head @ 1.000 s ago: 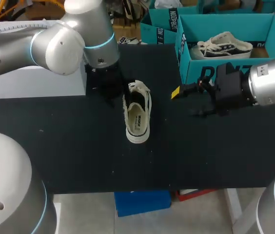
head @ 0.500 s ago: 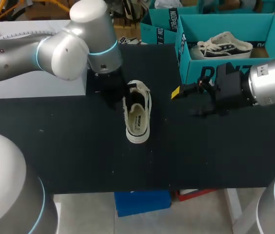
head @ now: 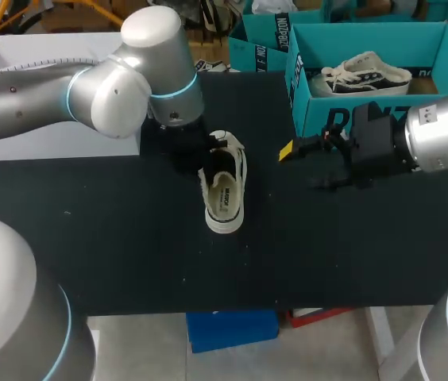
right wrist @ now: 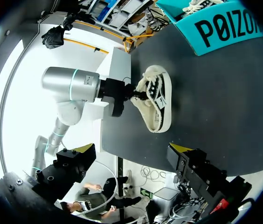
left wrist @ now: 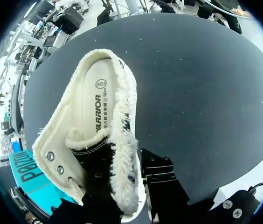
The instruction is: Take the shoe out of the shoebox, open the shoe tongue, remove and reinsert the insole, then place the shoe into the shoebox
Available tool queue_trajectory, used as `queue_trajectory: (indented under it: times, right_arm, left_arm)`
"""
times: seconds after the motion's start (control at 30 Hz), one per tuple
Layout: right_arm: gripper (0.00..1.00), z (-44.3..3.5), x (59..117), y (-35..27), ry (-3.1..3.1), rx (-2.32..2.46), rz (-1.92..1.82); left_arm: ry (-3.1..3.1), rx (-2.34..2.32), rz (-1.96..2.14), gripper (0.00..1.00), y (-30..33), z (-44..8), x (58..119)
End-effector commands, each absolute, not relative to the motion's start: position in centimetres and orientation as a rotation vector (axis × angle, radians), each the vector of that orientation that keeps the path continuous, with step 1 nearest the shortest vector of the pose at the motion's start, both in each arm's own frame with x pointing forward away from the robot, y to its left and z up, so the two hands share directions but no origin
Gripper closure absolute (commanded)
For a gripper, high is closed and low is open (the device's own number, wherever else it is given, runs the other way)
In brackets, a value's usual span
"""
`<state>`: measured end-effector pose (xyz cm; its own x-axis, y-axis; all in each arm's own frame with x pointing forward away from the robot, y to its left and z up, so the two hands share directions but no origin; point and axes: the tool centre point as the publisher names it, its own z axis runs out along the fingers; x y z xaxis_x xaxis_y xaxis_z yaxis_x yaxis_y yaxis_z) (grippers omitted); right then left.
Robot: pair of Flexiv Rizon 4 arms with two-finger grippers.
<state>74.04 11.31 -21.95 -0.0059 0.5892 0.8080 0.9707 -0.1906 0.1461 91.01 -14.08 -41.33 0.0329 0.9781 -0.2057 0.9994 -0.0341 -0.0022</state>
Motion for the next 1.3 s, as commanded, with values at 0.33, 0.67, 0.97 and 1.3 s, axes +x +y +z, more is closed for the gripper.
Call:
queue_trajectory:
  times: [0.33,0.67,0.97,1.3]
  right_arm:
    - [0.0,-22.0,74.1,11.4,-1.61,-1.813,-1.082]
    - [0.0,-22.0,74.1,11.4,-1.61,-1.813,-1.082]
    - [0.0,-22.0,74.1,11.4,-1.61,-1.813,-1.082]
    - [0.0,-22.0,74.1,11.4,-1.61,-1.813,-1.082]
  left_arm:
    - [2.065,2.144,-0.224,1.0,-14.6,-41.5,91.2]
    - [2.065,2.144,-0.224,1.0,-14.6,-41.5,91.2]
    - [2.065,2.144,-0.224,1.0,-14.6,-41.5,91.2]
    - [2.14,2.052,-0.308,1.0,-14.3,-37.7,91.3]
